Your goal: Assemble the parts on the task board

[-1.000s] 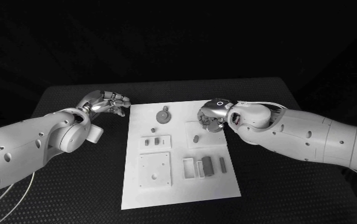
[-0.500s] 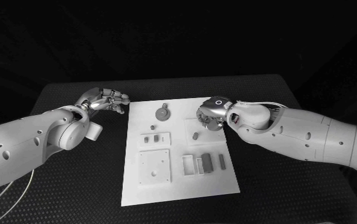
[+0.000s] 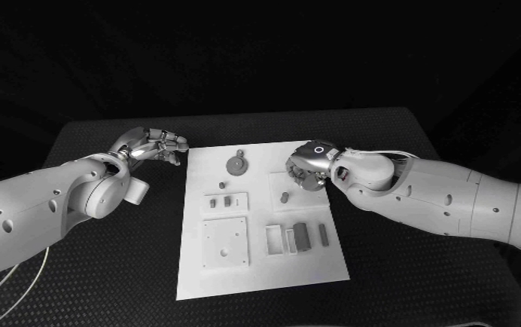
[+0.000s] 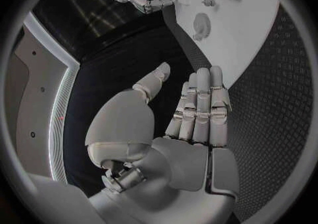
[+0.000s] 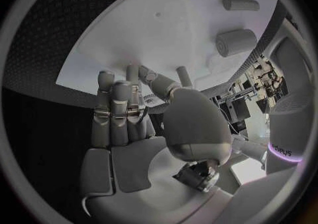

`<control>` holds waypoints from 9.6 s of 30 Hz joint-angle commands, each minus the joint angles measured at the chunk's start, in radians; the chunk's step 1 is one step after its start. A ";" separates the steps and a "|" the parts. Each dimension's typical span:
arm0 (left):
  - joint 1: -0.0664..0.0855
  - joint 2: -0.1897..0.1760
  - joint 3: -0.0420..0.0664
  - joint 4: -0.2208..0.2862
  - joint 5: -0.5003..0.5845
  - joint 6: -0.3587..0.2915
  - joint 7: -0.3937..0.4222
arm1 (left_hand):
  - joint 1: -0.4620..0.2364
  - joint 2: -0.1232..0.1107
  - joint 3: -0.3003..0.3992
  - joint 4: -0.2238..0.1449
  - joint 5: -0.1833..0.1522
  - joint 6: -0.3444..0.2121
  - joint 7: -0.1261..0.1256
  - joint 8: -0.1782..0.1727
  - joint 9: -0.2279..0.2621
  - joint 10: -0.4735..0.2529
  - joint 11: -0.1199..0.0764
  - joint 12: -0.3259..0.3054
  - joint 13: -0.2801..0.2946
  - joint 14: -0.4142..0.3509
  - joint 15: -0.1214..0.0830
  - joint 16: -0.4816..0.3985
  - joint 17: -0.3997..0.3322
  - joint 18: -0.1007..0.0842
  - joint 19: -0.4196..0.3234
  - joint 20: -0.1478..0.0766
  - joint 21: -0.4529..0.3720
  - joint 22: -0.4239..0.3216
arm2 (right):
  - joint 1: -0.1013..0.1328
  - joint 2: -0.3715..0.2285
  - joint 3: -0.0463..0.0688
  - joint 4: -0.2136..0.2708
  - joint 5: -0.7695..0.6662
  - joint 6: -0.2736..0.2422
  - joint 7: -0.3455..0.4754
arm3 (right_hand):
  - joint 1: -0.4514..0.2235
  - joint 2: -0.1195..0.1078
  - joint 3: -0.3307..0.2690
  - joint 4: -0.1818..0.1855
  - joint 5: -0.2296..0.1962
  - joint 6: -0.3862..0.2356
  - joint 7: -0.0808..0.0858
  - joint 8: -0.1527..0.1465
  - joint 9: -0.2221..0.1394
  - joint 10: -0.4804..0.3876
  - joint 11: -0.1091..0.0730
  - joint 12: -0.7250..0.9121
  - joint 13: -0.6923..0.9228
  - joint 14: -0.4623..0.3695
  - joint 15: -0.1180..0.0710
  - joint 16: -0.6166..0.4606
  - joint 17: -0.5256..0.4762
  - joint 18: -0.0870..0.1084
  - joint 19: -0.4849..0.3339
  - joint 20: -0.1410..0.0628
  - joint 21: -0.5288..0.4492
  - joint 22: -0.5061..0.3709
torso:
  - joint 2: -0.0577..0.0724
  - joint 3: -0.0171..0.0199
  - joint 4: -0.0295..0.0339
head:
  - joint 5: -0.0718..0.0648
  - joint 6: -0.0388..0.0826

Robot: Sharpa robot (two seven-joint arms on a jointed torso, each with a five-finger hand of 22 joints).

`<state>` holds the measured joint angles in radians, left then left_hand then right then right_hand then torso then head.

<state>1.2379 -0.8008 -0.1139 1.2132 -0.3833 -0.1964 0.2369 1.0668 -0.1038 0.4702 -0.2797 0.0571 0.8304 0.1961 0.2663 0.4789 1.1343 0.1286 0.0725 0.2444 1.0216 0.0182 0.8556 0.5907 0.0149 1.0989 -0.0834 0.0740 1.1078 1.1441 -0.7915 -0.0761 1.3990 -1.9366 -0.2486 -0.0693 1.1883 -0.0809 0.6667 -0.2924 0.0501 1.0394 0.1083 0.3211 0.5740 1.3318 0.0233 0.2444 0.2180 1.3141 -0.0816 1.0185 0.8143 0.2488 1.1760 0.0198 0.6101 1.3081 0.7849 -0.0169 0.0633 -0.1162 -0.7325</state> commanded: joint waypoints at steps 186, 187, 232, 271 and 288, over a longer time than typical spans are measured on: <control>0.000 -0.005 0.001 -0.005 0.005 0.006 0.007 | -0.004 0.000 -0.007 -0.004 -0.006 -0.003 -0.001 0.005 0.000 -0.013 -0.002 0.001 0.005 0.009 0.000 0.006 0.005 0.016 0.018 0.003 -0.002 -0.001 | -0.029 -0.003 -0.010 0.010 -0.001 -0.116 -0.088 | 0.028 -0.038 0.062 0.002 0.000 0.026 -0.015 0.011 0.081 0.071 -0.005 -0.107 0.017 -0.017 -0.011 0.153 -0.014 0.013 0.001 -0.028 0.150 0.022 | 0.000 0.0006 0.0003 | -0.016 -0.019; 0.000 -0.005 0.001 -0.005 0.005 0.006 0.007 | -0.004 0.000 -0.007 -0.004 -0.006 -0.003 -0.001 0.005 0.000 -0.013 -0.002 0.001 0.005 0.009 0.000 0.006 0.005 0.016 0.018 0.003 -0.002 -0.001 | -0.029 -0.004 -0.010 0.011 -0.001 -0.118 -0.087 | 0.027 -0.038 0.062 0.002 0.000 0.026 -0.015 0.011 0.081 0.071 -0.005 -0.107 0.018 -0.017 -0.011 0.153 -0.013 0.013 0.001 -0.028 0.150 0.022 | 0.000 0.0007 0.0002 | -0.016 -0.019; 0.000 -0.006 0.001 -0.007 0.005 0.011 0.004 | -0.004 0.001 -0.009 -0.003 -0.006 -0.003 -0.001 0.006 0.000 -0.013 -0.002 0.001 0.006 0.009 0.000 0.006 0.006 0.016 0.018 0.003 -0.003 -0.001 | -0.010 -0.067 0.039 0.102 0.080 -0.075 -0.050 | 0.019 -0.038 0.067 0.003 0.000 0.021 -0.014 0.013 0.102 0.066 -0.005 -0.105 0.041 -0.021 -0.011 0.158 -0.010 0.013 -0.001 -0.029 0.155 0.020 | 0.000 -0.0005 -0.0005 | -0.015 -0.019; 0.000 -0.005 0.001 -0.011 0.005 0.012 0.003 | -0.004 0.001 -0.009 -0.003 -0.006 -0.004 -0.001 0.007 -0.001 -0.016 -0.001 0.000 0.007 0.008 0.000 0.006 0.006 0.016 0.018 0.003 -0.004 -0.001 | -0.001 -0.027 0.062 0.178 0.170 -0.112 -0.016 | 0.016 -0.036 0.070 0.003 0.000 0.017 -0.013 0.011 0.110 0.061 -0.005 -0.106 0.052 -0.024 -0.011 0.156 -0.011 0.013 -0.005 -0.028 0.155 0.019 | 0.000 0.0005 0.0007 | 0.004 -0.015; 0.000 -0.001 0.001 -0.019 0.005 0.013 0.002 | -0.004 0.001 -0.010 -0.003 -0.006 -0.004 -0.001 0.007 -0.001 -0.016 -0.001 0.000 0.007 0.008 0.001 0.006 0.006 0.016 0.018 0.003 -0.004 -0.001 | -0.040 0.062 0.060 0.231 0.192 -0.126 0.012 | 0.015 -0.033 0.072 0.002 0.000 0.014 -0.012 0.010 0.115 0.058 -0.004 -0.107 0.057 -0.026 -0.010 0.154 -0.012 0.013 -0.006 -0.028 0.155 0.019 | 0.000 -0.0007 -0.0004 | 0.088 -0.023</control>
<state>1.2377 -0.8037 -0.1139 1.1946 -0.3833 -0.1930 0.2307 1.0629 -0.1077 0.4676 -0.2824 0.0571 0.8251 0.1908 0.2663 0.4793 1.1271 0.1289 0.0725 0.2497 1.0235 0.0164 0.8558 0.5957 0.0150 1.1134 -0.0802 0.0742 1.1074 1.1095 -0.7379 -0.0152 1.6287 -1.7575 -0.3679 -0.0795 1.2084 -0.1190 0.7331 -0.2921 0.0454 1.0489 0.0954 0.3238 0.6757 1.3970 0.0211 0.1436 0.2744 1.2979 -0.0856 1.1713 0.8025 0.2322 1.1704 -0.0032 0.7609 1.3073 0.7846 -0.0174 0.0641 -0.0474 -0.7522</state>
